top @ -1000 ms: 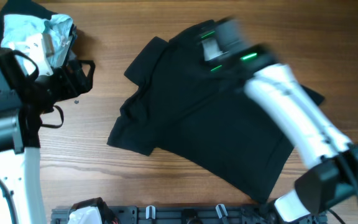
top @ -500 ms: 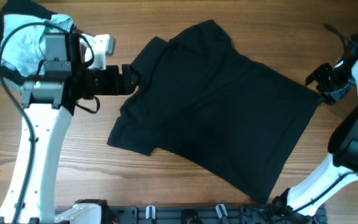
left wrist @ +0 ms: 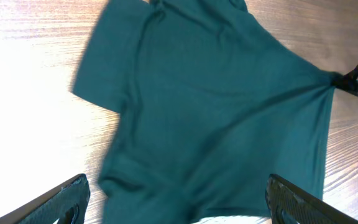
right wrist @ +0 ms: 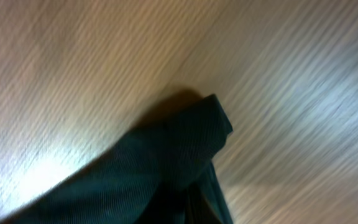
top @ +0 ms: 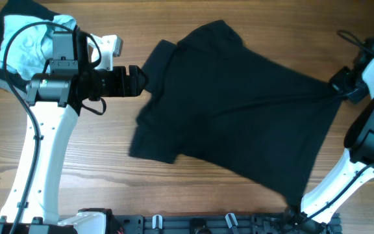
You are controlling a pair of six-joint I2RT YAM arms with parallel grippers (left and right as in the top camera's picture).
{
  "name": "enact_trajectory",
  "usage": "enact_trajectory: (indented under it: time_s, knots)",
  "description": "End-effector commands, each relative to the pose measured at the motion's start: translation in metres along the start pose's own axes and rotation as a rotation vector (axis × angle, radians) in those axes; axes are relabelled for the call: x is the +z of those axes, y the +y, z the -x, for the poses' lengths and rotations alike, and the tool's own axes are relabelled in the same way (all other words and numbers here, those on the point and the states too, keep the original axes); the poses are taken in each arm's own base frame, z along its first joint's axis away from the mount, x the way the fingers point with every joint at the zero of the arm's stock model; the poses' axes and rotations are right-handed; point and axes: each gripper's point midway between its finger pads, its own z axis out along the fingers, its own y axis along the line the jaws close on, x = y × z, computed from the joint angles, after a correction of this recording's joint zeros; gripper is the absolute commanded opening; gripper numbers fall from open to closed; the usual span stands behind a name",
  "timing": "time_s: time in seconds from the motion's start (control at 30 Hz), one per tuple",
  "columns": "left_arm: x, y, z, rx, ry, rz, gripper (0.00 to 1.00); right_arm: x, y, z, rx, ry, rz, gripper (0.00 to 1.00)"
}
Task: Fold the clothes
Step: 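Drag the black T-shirt leftward to the table center with the right gripper, then grasp the shirt's left and right edges and shake it flat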
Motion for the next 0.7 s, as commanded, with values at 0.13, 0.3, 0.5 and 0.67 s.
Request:
enact_trajectory:
  time_s: [0.13, 0.3, 0.5, 0.67]
  knots:
    - [0.02, -0.001, 0.008, 0.045, 0.01, -0.005, 0.83, -0.069, 0.031, 0.063, -0.181, -0.138, 0.272, 0.66]
    - [0.075, 0.001, 0.003, 0.07, 0.091, -0.008, 0.83, -0.17, 0.083, 0.03, -0.309, -0.108, 0.694, 0.7]
    - [0.176, 0.013, -0.006, 0.112, 0.148, -0.019, 0.3, -0.244, 0.109, -0.021, -0.403, -0.071, 0.829, 0.7]
    - [0.226, 0.017, -0.025, 0.118, 0.194, -0.054, 0.07, -0.238, 0.136, -0.064, -0.492, 0.021, 0.779, 0.67]
